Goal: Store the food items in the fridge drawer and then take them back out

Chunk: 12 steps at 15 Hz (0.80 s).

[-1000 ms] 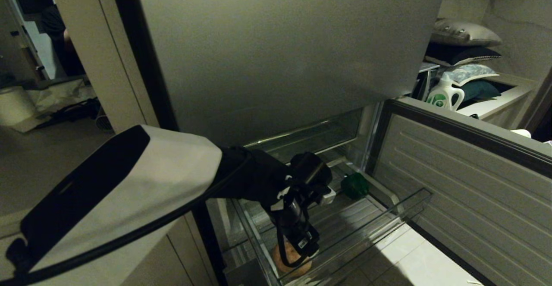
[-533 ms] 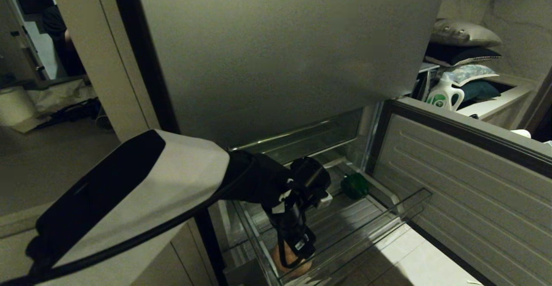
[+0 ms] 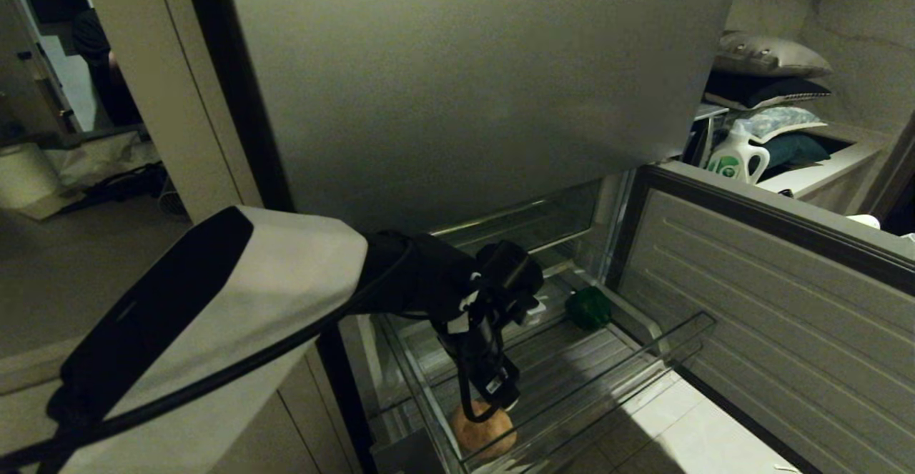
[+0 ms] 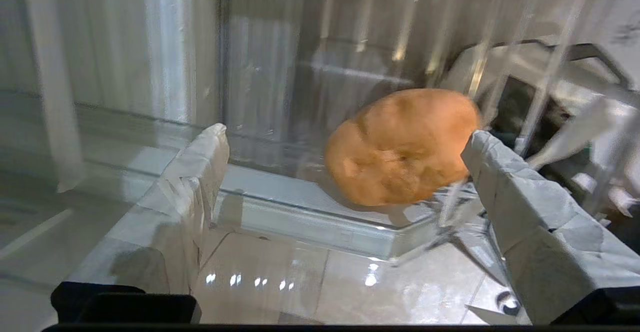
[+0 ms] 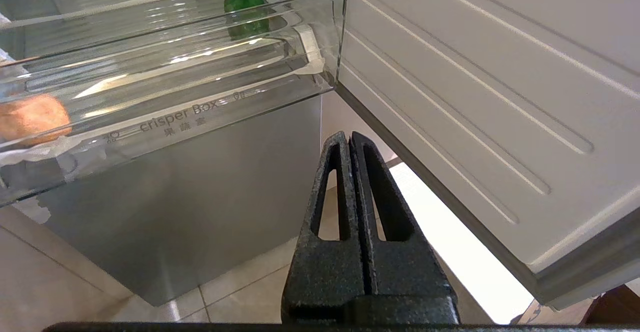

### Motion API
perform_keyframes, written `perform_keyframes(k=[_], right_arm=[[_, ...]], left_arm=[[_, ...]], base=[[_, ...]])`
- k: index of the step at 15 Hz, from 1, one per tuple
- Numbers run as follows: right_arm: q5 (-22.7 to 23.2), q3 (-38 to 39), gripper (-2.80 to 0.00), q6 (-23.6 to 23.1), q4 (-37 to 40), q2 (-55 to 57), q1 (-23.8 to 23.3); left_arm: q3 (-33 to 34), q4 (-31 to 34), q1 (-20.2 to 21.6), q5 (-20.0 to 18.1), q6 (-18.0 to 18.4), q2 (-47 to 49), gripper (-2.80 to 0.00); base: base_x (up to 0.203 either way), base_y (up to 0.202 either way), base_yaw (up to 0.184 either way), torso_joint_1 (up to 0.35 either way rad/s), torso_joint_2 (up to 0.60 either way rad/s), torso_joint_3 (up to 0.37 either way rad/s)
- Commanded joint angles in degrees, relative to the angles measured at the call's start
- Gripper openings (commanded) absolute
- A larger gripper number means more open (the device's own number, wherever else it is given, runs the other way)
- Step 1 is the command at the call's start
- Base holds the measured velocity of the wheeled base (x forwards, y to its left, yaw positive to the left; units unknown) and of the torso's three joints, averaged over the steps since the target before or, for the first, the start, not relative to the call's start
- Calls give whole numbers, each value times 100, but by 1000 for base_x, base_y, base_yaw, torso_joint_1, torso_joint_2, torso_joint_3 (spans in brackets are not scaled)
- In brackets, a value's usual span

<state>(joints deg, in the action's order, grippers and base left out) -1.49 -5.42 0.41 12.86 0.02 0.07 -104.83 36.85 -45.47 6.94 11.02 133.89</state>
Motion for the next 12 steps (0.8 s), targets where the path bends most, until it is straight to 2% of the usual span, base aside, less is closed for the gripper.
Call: perform_keyframes(k=[1, 12], right_arm=[[-1, 0, -280, 2, 10, -11, 1], [-1, 0, -280, 2, 6, -11, 1]], left_arm=[[-4, 23, 65, 53, 5, 58, 0], [127, 331, 109, -31, 5, 173, 0]], base=[[0, 0, 0, 0, 0, 0], [0, 0, 0, 0, 0, 0]])
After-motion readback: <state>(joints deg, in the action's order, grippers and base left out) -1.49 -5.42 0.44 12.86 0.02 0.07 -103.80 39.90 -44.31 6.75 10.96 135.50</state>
